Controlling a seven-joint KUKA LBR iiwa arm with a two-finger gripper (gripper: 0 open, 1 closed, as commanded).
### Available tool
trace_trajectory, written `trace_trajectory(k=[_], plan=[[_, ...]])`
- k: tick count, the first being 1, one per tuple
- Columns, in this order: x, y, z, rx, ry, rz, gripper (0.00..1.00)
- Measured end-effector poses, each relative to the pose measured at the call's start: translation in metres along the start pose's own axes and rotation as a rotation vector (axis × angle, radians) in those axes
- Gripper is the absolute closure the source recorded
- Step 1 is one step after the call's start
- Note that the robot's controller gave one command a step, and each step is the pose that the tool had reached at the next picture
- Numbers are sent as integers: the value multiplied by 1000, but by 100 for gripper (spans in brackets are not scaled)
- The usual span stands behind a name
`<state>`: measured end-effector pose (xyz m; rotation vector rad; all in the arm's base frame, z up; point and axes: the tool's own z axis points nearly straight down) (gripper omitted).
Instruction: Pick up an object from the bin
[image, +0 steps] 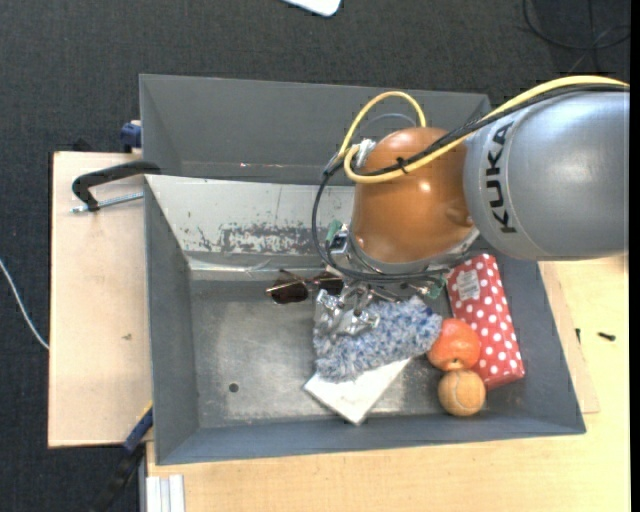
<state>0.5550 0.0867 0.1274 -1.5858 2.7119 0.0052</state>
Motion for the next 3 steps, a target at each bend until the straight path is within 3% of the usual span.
trace_trajectory(k=[1,2,3], plan=[[-13,-11,46,10,-19,-23,0],[-5,-16,49,16,-5,-25,100],[-5,-16,49,16,-5,-25,100]])
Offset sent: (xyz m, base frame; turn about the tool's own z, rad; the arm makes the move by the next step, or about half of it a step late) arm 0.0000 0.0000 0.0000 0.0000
